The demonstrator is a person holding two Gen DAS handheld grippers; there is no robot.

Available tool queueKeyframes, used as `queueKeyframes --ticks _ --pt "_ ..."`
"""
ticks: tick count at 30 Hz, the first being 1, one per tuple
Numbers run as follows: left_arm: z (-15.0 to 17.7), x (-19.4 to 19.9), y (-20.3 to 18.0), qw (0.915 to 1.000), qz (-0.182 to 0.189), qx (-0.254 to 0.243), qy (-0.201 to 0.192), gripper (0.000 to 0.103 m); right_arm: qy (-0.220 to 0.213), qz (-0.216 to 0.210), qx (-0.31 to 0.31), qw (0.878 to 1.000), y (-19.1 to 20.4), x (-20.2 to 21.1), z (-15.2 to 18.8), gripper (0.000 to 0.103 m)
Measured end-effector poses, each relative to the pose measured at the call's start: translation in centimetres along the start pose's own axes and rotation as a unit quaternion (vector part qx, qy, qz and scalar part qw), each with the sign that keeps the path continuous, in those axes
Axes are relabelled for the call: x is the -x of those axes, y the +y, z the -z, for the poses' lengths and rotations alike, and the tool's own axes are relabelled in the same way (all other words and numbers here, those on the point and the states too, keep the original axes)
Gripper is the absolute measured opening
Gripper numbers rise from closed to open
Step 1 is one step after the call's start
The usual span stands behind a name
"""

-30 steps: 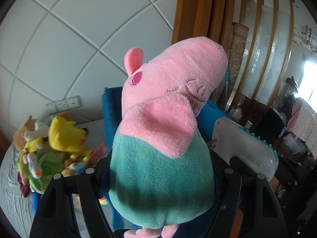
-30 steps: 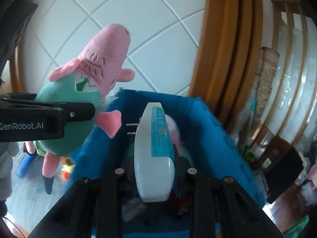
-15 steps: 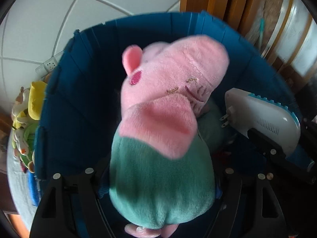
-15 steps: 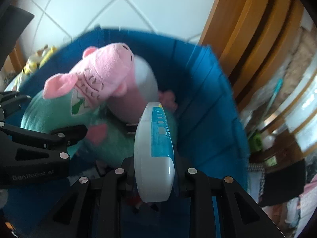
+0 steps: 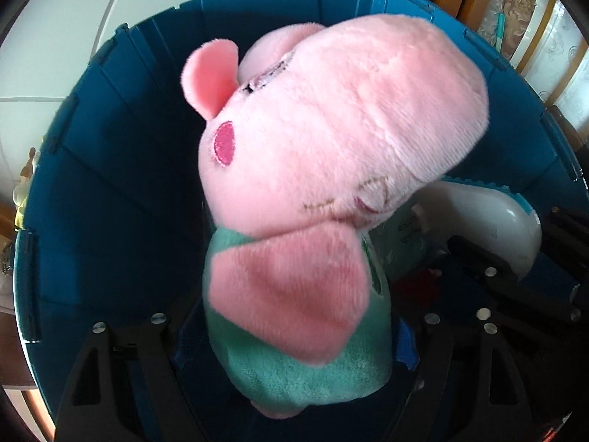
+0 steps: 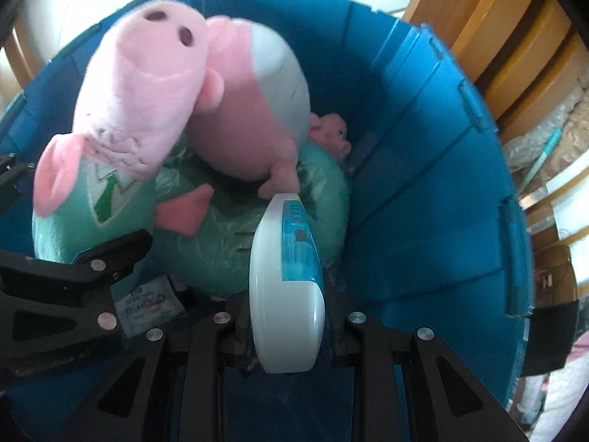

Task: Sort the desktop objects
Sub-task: 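Open both tools inside the blue crate to drop the pig and remote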

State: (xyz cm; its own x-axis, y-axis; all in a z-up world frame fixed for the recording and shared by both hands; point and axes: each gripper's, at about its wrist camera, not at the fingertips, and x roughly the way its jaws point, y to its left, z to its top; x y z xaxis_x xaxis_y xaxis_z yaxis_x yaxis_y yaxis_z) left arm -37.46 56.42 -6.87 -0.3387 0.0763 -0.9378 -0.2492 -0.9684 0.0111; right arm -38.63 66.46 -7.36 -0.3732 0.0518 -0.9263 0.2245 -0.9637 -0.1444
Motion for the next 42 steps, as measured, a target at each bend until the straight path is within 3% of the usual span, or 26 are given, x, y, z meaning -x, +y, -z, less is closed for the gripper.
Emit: queueKeyframes --ticks 6,12,16,20,25,30,37,42 --pt "0.7 -0.1 -0.3 0.9999 0.003 0.002 0.013 0.083 0.010 0.003 0.001 1.000 0.0 -0.6 -0.2 0.028" --pt "1.4 0.3 -0.5 0.9999 -0.002 0.006 0.014 0.089 0.003 0.013 -0.004 1.000 -0.6 0.1 0.0 0.044" --pt "2.0 0.9 -0.7 0.9999 -0.003 0.008 0.010 0.101 -0.001 0.019 -0.009 1.000 -0.8 0.7 0.3 0.048" --pt "2.9 1.7 -1.0 1.0000 0.002 0.006 0.006 0.102 -0.008 0.026 -0.015 1.000 -1.3 1.2 0.9 0.054" --pt "3.4 3.3 -0.1 0.9999 0.003 0.003 -0.016 0.102 -0.031 0.034 -0.015 0.999 -0.4 3.3 1.9 0.055" --pt "3.6 4.8 1.4 0.9992 0.002 0.001 -0.040 0.102 -0.055 0.043 -0.022 0.997 0.3 5.1 2.6 0.072" --pt "3.9 6.8 3.5 0.9972 0.001 -0.003 -0.074 0.102 -0.087 0.045 -0.017 0.995 2.0 8.0 3.8 0.073" --pt "5.6 8.5 4.6 0.9951 0.009 0.000 -0.099 0.102 -0.109 0.048 -0.021 0.993 2.8 10.5 5.3 0.086"
